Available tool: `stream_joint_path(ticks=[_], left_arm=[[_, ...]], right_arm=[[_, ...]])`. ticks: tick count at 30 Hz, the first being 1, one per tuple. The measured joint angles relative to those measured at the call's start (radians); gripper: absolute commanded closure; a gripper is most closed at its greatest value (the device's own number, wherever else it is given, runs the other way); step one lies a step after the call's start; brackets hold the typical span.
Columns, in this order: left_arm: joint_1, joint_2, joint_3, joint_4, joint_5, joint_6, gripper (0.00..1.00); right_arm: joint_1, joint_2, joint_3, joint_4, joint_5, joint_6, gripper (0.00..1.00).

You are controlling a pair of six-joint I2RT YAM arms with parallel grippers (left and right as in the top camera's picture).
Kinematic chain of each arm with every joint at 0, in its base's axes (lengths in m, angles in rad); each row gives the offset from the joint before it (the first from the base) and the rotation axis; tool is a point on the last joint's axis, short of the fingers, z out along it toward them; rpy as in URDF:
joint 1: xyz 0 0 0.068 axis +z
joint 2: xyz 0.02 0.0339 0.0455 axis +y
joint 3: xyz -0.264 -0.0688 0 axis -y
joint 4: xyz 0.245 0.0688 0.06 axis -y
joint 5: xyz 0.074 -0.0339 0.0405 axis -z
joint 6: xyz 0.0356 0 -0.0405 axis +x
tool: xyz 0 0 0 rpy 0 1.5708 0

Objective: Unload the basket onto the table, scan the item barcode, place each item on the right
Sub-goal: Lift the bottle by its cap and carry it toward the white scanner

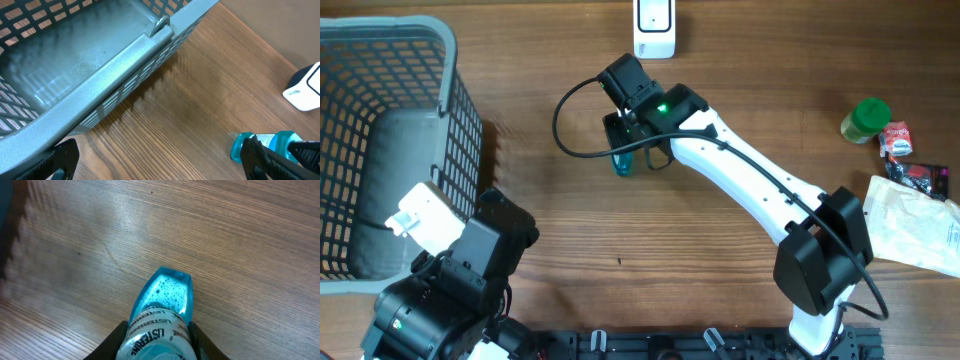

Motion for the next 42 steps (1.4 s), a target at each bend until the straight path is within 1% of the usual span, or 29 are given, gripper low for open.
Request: stream_joint_path(ticks=[6,10,12,13,16,21,31,32,33,34,35,42], left_arm=[[0.0,0.0,0.0,-0.007,0.0,0.0,0.0],[0.0,0.0,0.0,-0.007,0.0,0.0,0.0],[0.0,0.0,0.0,-0.007,0.0,0.0,0.0],[0.0,0.0,0.0,-0.007,0.0,0.0,0.0],[0.0,0.0,0.0,-0.007,0.0,0.0,0.0],[0.0,0.0,0.0,-0.007,0.0,0.0,0.0],[0.0,0.0,0.0,-0.007,-0.001,0.0,0.0],[0.0,0.0,0.0,-0.006,0.0,0.0,0.0],[0.0,0.0,0.0,-0.006,-0.001,0.0,0.0],[0.0,0.0,0.0,-0.006,0.0,0.0,0.0],[0.0,0.0,0.0,-0.006,-0.001,0.0,0.0],[0.0,0.0,0.0,0.002,-0.005,0.0,0.0]], right_arm=[[0.0,0.002,0.0,0.016,0.02,-0.039,0.79],[0.0,0.002,0.0,0.017,0.022,-0.116,0.8],[0.0,0.002,0.0,0.012,0.017,-0.185,0.8],[0.0,0.002,0.0,0.008,0.01,-0.251,0.82],[0.0,0.002,0.01,-0.035,-0.022,-0.361,0.87],[0.0,-0.004,0.02,-0.108,-0.048,-0.523,0.87],[0.0,-0.014,0.022,-0.172,-0.065,-0.732,0.88],[0.0,-0.014,0.022,-0.174,-0.066,-0.756,0.87],[0.0,-0.015,0.022,-0.176,-0.069,-0.782,0.82],[0.0,-0.015,0.022,-0.177,-0.069,-0.796,0.71],[0.0,-0.015,0.022,-0.177,-0.069,-0.821,0.64],[0.0,-0.015,0.022,-0.168,-0.068,-0.891,0.62]])
